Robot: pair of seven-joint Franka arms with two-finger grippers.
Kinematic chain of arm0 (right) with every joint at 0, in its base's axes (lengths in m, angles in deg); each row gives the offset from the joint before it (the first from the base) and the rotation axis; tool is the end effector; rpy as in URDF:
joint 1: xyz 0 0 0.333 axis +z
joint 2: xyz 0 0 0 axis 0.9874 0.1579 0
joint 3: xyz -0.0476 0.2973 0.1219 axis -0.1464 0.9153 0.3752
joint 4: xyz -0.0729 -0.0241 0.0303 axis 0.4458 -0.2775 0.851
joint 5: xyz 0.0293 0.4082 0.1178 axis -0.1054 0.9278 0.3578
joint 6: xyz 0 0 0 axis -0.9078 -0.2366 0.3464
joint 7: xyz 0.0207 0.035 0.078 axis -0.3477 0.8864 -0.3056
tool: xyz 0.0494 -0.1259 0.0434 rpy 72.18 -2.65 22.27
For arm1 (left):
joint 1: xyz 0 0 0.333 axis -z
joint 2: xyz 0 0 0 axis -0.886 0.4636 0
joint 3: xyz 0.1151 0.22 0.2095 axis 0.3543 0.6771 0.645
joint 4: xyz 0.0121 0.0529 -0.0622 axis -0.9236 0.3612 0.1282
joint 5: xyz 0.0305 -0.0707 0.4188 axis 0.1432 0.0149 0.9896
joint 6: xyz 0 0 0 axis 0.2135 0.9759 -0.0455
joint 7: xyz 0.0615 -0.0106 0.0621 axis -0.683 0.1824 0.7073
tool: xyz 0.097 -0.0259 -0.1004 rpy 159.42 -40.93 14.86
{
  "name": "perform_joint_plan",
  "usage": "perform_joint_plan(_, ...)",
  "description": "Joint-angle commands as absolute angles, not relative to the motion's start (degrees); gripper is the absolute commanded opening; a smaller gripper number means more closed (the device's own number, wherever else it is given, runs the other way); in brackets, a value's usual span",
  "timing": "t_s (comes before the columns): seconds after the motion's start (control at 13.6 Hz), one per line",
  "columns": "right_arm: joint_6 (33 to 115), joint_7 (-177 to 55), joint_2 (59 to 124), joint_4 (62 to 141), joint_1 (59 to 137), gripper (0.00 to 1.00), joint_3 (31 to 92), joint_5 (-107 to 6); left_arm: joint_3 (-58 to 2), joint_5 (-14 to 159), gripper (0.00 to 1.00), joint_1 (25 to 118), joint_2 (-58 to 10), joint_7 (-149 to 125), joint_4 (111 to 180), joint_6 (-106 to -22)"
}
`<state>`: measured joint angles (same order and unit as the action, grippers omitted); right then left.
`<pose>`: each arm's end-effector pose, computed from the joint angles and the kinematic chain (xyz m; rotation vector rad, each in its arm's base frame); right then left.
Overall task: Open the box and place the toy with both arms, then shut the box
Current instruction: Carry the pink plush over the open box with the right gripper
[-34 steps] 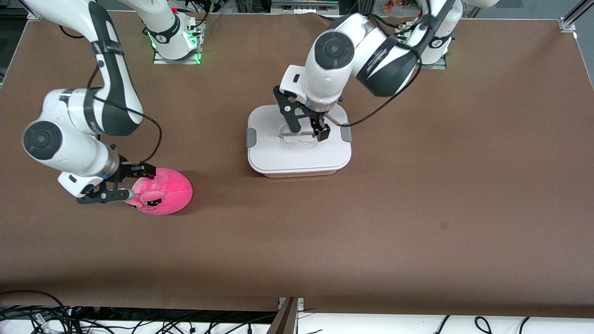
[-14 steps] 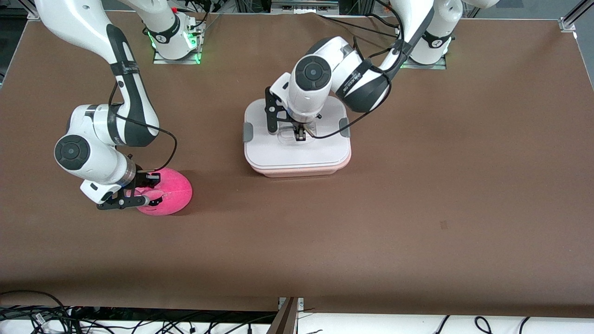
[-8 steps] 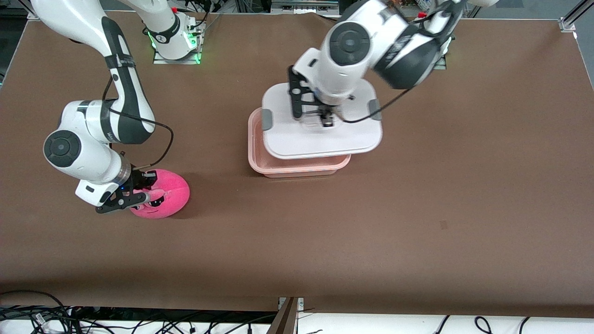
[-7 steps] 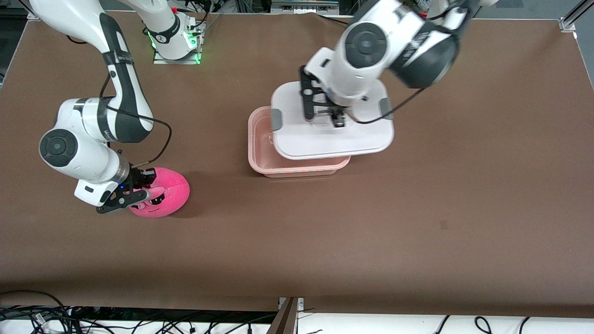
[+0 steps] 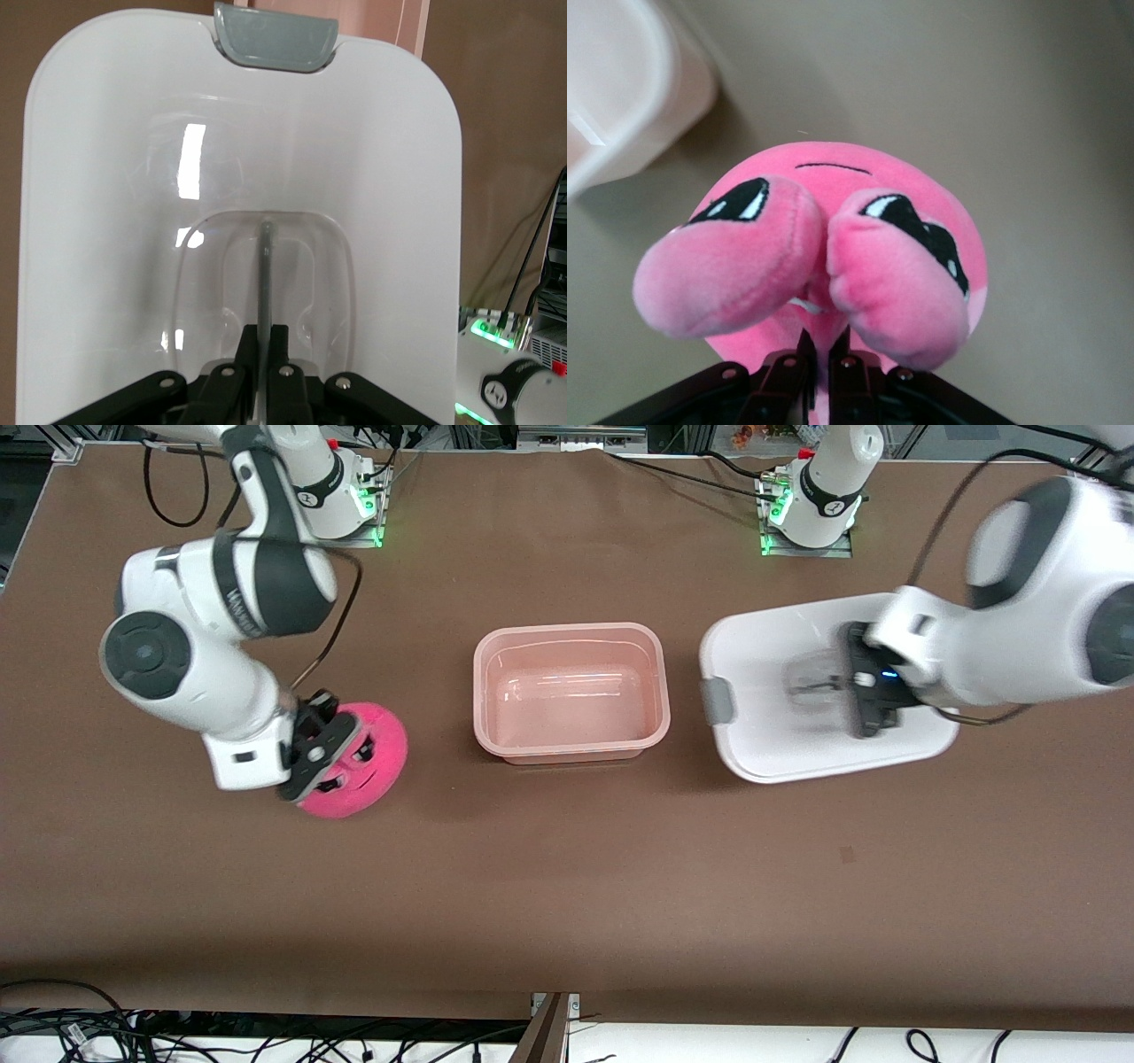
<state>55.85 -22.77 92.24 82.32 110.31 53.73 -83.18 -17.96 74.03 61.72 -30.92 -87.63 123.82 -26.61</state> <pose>0.6657 0.2306 0.4290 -2.7167 -1.5576 0.1682 0.6418 -0.0942 0.4860 2.2079 -1.7601 -0.2441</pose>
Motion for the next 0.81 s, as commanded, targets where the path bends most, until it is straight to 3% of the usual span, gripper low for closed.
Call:
perform_joint_plan(0.0, 51.1, -14.8, 92.4, 77.4, 115.1, 0.00, 55.0, -83.3, -18.8, 73.7, 0.00, 54.7, -30.4, -94.7, 122.1, -24.7)
perform_joint_plan(0.37, 50.1, -9.5, 92.6, 74.7, 127.2, 0.00, 55.3, -88.6, -18.8, 79.1, 0.00, 51.3, -30.1, -97.1, 122.6, -23.2)
perform_joint_plan(0.73, 51.3, -9.9, 96.5, 74.9, 133.5, 0.00, 55.3, -89.7, -19.4, 78.9, 0.00, 51.0, -30.0, -96.3, 122.4, -23.0)
